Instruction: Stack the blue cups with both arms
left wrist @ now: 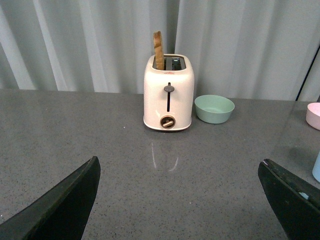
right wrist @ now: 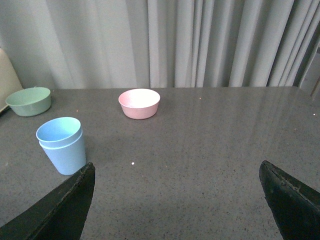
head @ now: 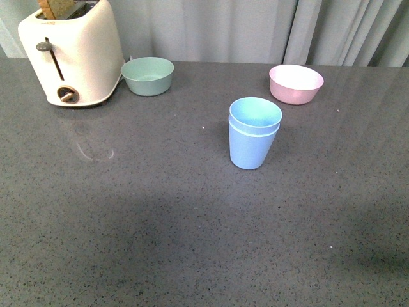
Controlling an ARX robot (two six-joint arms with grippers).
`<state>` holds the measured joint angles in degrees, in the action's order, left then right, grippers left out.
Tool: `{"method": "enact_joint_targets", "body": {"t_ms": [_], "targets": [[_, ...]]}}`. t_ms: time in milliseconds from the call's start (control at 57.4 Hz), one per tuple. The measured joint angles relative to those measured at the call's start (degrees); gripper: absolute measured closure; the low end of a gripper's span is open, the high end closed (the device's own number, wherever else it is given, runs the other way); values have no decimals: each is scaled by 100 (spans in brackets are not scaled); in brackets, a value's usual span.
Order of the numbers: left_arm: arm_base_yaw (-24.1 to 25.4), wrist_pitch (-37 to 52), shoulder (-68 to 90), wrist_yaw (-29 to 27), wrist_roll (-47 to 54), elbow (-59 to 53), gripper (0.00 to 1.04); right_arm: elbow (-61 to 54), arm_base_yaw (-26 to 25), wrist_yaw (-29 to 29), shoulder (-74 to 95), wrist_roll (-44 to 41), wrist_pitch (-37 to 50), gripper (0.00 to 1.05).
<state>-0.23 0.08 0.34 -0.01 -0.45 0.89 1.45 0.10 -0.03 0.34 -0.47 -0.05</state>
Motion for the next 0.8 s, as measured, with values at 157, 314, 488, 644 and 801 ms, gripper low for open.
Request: {"method": "enact_joint_targets", "body": {"t_ms": [157, 314, 488, 644, 801], "targets": [[0, 0, 0, 0, 0, 0, 9, 0, 0, 0, 0, -2, 0, 9], [0, 0, 0, 0, 0, 0, 9, 0, 0, 0, 0, 0, 0, 9], [0, 0, 0, 0, 0, 0, 9, -2, 0, 2, 0, 0, 0, 9], [0, 0, 0, 0, 0, 0, 9, -2, 0, 0, 0, 0, 0, 9], [0, 0, 0, 0, 0, 0, 9, -2, 0, 0, 0, 0, 0, 9]]}}
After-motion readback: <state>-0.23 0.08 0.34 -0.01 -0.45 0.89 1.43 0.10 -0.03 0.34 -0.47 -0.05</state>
